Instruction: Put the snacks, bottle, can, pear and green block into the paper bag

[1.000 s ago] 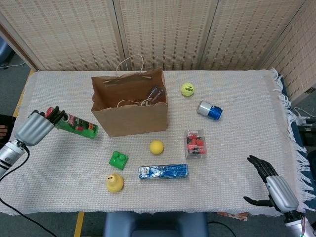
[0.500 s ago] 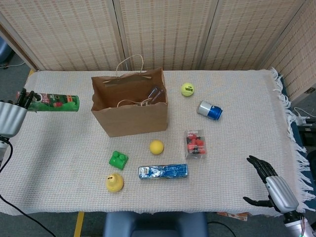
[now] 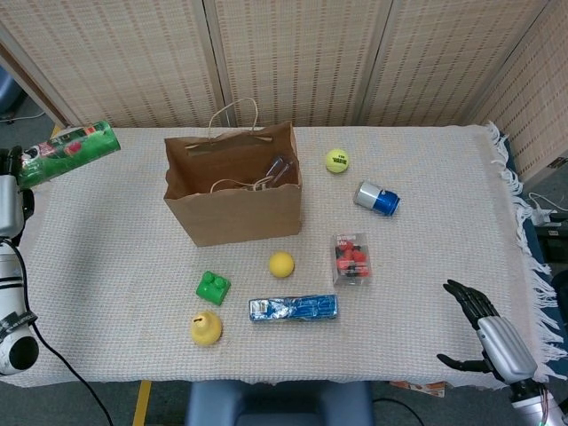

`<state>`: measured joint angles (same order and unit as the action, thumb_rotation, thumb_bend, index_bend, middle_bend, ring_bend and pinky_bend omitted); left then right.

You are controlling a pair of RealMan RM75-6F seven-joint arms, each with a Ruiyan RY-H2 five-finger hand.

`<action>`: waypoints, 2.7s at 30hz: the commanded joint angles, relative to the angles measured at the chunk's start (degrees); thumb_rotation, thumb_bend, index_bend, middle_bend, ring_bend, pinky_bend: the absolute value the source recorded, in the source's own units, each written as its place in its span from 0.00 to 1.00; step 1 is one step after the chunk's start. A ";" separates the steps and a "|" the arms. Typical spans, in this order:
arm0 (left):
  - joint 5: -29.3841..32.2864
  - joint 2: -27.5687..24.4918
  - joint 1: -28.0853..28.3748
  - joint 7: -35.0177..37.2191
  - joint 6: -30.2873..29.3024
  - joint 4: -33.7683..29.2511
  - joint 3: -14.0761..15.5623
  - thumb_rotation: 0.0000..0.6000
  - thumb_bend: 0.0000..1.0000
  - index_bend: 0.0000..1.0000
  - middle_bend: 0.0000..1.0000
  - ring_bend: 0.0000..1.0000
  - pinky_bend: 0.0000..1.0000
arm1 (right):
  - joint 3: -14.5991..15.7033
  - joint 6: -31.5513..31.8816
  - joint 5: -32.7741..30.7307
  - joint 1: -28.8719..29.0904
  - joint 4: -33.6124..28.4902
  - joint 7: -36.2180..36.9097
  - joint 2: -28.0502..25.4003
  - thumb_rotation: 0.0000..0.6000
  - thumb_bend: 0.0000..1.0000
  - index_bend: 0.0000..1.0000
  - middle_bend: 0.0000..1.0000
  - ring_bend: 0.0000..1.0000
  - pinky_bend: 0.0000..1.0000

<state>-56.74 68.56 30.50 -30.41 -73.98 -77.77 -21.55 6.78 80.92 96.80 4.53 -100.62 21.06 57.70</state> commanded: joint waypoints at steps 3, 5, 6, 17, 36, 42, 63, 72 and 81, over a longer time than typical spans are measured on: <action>1.77 -0.93 1.99 -2.64 -1.30 -6.49 -2.62 1.00 0.70 0.78 0.80 0.78 0.89 | 0.01 0.07 0.01 -0.02 -0.02 0.14 -0.07 1.00 0.01 0.00 0.00 0.00 0.00; 3.08 -0.72 2.84 -2.89 -1.86 -8.82 -3.90 1.00 0.70 0.78 0.80 0.78 0.89 | -0.02 0.10 -0.06 -0.01 -0.03 0.36 -0.15 1.00 0.01 0.00 0.00 0.00 0.00; 3.88 -0.71 3.27 -2.97 -2.18 -10.29 -4.63 1.00 0.70 0.78 0.80 0.78 0.89 | -0.03 0.05 -0.12 0.02 -0.01 0.53 -0.19 1.00 0.01 0.00 0.00 0.00 0.00; 2.98 -1.90 5.75 -5.94 -5.26 -25.35 -5.18 1.00 0.69 0.78 0.80 0.78 0.89 | 0.19 -0.23 0.24 0.26 0.17 1.62 -0.56 1.00 0.01 0.00 0.00 0.00 0.00; -0.78 6.29 16.71 -22.92 0.74 -13.74 2.44 1.00 0.52 0.23 0.15 0.18 0.35 | 0.20 -0.50 -0.29 0.35 0.04 2.12 -0.94 1.00 0.01 0.00 0.00 0.00 0.00; -2.18 6.45 16.86 -20.57 0.22 -14.73 2.71 1.00 0.45 0.00 0.00 0.00 0.16 | 0.14 -0.63 -0.47 0.39 -0.03 2.06 -0.97 1.00 0.01 0.00 0.00 0.00 0.00; -12.93 -6.40 5.90 -6.79 -4.49 -21.06 10.07 1.00 0.47 0.12 0.04 0.08 0.27 | 0.05 0.28 -0.18 -0.10 0.62 1.53 -0.60 1.00 0.01 0.00 0.00 0.00 0.00; -36.82 -8.90 -4.42 9.63 -10.66 -7.65 24.48 1.00 0.46 0.12 0.03 0.05 0.26 | -0.01 -0.04 -0.74 -0.28 0.28 -0.06 -0.10 1.00 0.01 0.00 0.00 0.00 0.00; -50.87 -8.09 -5.83 19.42 -9.92 -10.49 32.18 1.00 0.34 0.00 0.00 0.00 0.18 | -0.14 -0.79 -1.24 -0.12 0.00 -1.25 0.22 1.00 0.01 0.00 0.00 0.00 0.00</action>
<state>-104.60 60.40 24.83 -12.98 -84.68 -86.97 8.49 6.64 80.15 95.55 4.41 -100.60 19.82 57.91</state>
